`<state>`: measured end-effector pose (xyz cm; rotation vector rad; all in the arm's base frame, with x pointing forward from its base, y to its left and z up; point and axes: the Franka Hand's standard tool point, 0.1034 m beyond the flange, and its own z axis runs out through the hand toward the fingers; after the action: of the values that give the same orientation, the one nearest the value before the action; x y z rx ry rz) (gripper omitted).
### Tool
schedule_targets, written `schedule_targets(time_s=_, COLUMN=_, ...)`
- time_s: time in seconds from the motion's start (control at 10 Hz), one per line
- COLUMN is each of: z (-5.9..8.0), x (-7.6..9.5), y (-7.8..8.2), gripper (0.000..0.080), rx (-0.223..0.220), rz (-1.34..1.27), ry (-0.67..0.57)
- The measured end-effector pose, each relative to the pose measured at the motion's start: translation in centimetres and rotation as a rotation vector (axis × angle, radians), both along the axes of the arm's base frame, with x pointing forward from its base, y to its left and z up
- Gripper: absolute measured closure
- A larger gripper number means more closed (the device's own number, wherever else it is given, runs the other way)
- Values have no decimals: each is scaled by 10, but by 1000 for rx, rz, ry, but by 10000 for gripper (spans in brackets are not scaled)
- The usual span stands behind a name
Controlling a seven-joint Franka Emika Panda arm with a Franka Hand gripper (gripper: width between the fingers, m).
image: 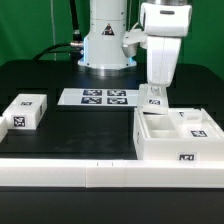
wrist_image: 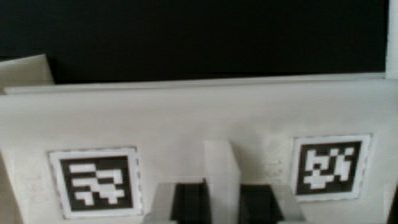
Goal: Assemble cabinet
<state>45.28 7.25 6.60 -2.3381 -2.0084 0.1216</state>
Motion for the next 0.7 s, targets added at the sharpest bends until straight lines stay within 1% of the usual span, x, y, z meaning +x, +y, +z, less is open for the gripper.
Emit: schedule_targets(time_s=0.7, z=0, x=1, y=-1, gripper=731, rx=-2, rz=-19, ry=-2)
